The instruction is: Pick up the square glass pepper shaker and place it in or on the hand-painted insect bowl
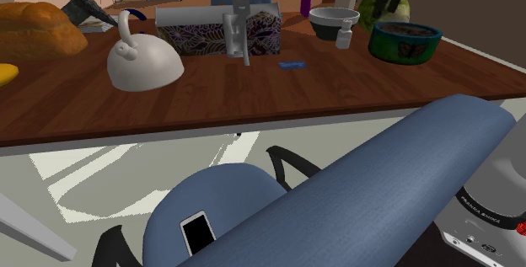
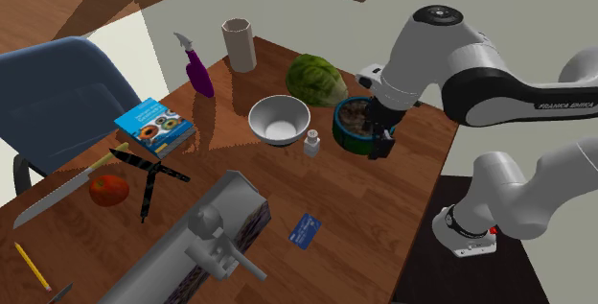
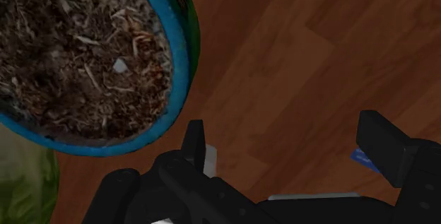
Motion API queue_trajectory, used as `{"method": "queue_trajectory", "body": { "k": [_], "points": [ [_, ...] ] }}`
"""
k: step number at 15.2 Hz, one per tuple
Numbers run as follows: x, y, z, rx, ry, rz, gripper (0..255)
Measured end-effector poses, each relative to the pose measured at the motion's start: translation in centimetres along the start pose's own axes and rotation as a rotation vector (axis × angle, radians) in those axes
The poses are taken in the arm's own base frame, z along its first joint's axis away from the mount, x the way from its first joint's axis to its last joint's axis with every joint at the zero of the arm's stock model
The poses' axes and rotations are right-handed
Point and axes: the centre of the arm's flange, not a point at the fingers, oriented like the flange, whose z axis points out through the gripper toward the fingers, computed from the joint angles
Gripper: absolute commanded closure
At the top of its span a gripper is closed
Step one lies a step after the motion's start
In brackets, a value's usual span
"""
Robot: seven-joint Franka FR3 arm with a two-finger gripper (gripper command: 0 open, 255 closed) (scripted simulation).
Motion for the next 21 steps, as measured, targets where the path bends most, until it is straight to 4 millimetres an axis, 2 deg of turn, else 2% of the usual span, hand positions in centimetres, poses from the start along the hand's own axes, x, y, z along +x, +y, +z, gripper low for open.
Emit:
{"method": "queue_trajectory", "body": {
  "k": [7,11,18,21],
  "points": [
    [8.7,3.3,2.7,-0.035,-0.037,0.082,0],
    [13.3,6.0,3.7,-0.055,-0.057,0.127,0],
    [13.8,6.8,7.4,-0.059,-0.062,0.138,0],
    [13.8,6.8,8.2,-0.06,-0.062,0.138,0]
  ]
}}
